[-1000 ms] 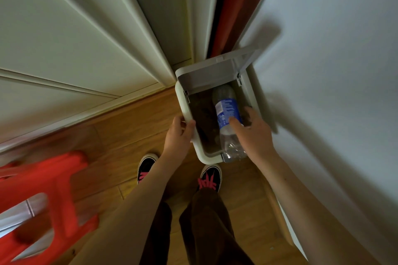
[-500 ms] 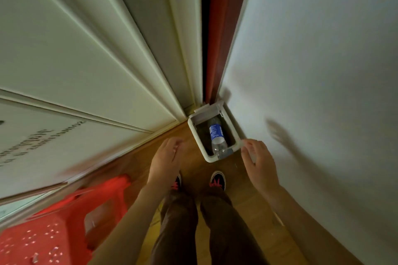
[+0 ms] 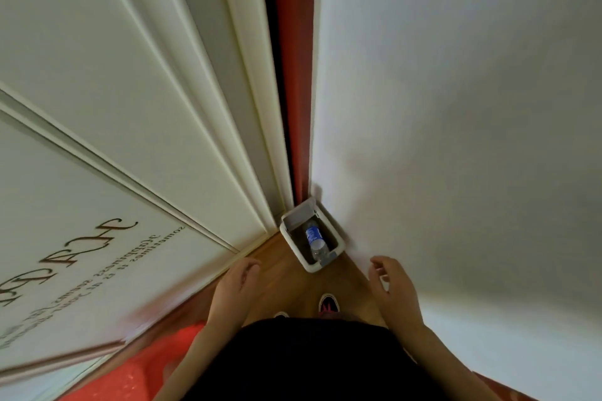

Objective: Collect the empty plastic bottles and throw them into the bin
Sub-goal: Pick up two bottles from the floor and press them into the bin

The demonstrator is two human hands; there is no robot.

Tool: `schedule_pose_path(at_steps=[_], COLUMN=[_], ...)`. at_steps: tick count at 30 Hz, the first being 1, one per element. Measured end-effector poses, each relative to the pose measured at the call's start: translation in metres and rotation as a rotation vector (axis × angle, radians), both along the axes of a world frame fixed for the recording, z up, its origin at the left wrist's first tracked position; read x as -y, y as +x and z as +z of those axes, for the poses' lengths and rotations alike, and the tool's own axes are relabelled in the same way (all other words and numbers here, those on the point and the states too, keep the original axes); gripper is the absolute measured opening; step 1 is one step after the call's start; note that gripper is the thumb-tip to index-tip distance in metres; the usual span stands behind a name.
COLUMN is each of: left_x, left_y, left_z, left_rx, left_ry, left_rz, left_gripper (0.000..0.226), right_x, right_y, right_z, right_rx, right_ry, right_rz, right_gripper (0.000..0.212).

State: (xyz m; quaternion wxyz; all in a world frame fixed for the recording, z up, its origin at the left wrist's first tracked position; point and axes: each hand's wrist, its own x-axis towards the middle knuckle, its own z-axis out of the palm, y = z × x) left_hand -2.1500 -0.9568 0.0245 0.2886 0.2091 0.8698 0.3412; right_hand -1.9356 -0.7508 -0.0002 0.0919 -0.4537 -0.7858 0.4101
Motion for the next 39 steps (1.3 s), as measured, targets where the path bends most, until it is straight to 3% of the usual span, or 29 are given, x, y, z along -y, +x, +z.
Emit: schedule_pose_path(at_steps=[12,17,31,39], left_x=[0.010,-0.016,-0.076,-0.063], left_y=[-0.066,-0.053,0.159,0.327], left_z=[0.001,0.000,0.002,-0.010], left_rx=[0.064,0.073,0.179,0.158], left_ry=[0.002,0.015,-0.074,-0.177], left_rz=[-0.439,-0.727,-1.528,-1.806], left_gripper=[0.019,0.020,0.022,0.024], right_x=[0.137,0.202,0.386,0.435], right_y=[0.039,0.064,0.159,0.251], right_z=[0.014,0.025,0.018,0.002], right_rx=[-0.069,-0.087,-0.079,-0.161], right_ry=[0.013,0.060,-0.137,-0.220], right_rz=[-0.689,-0.967,-1.767,-2.006], right_gripper=[0.012,0.011,0.015,0.014])
